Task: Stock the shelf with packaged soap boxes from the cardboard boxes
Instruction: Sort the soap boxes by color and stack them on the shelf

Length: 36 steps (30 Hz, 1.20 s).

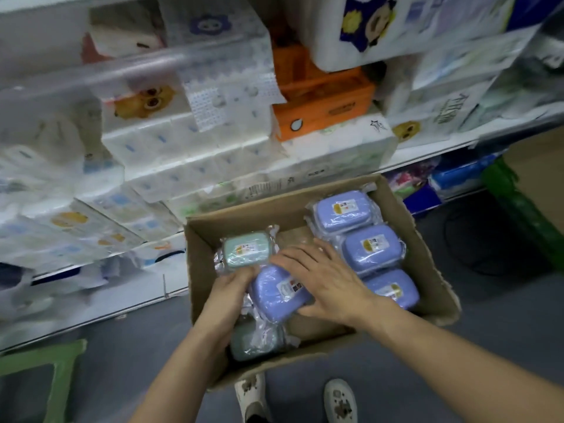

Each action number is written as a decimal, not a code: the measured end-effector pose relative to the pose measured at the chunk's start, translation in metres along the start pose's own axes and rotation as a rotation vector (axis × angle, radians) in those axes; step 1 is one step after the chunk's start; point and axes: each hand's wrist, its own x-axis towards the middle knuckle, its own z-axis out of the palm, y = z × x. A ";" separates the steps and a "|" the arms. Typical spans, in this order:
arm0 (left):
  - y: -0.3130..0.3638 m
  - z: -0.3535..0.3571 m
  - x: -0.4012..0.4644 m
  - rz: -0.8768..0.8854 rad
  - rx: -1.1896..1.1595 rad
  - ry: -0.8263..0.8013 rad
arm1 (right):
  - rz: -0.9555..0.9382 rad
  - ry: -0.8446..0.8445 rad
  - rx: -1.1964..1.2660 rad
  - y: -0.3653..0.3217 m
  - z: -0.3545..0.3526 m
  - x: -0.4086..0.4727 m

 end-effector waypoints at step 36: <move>-0.022 -0.073 -0.101 0.485 1.108 0.639 | 0.183 -0.070 -0.161 -0.060 -0.089 -0.004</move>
